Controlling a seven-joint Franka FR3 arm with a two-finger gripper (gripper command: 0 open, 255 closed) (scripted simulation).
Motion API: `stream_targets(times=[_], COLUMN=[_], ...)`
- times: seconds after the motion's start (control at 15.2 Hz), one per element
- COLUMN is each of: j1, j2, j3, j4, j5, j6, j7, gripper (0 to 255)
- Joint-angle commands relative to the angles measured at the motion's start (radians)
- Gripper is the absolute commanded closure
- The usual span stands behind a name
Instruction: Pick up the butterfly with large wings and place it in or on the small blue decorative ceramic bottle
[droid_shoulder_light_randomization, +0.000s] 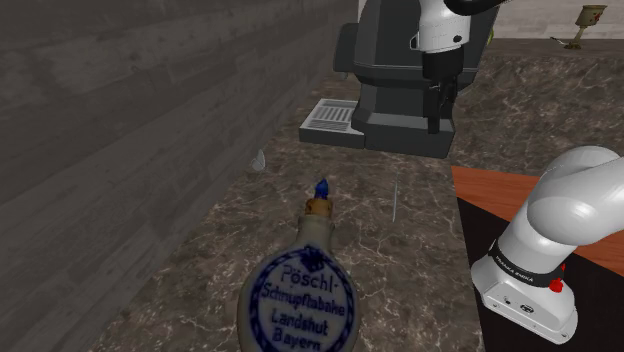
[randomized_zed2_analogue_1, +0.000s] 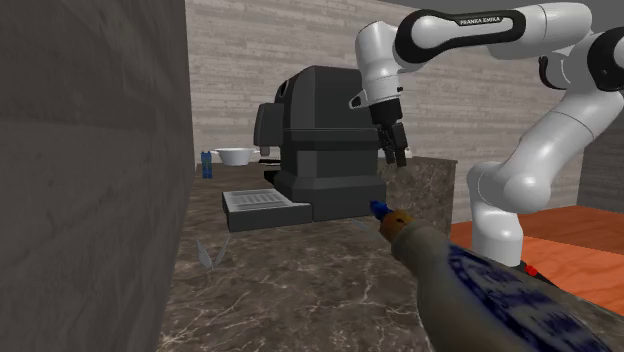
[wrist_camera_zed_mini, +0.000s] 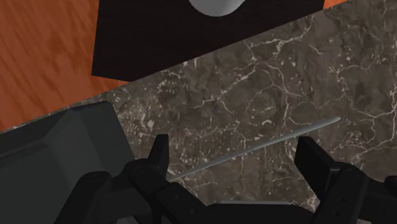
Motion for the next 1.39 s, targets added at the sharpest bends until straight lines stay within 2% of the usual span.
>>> stream_targets(times=[0.0,0.66,1.32], j1=[0.000,0.045,0.077], j2=[0.000,0.256,0.558], j3=[0.000,0.090,0.171], j4=[0.000,0.045,0.211], j5=[0.000,0.088,0.102], j6=[0.000,0.322,0.575], j7=[0.000,0.065,0.131], gripper=[0,0,0])
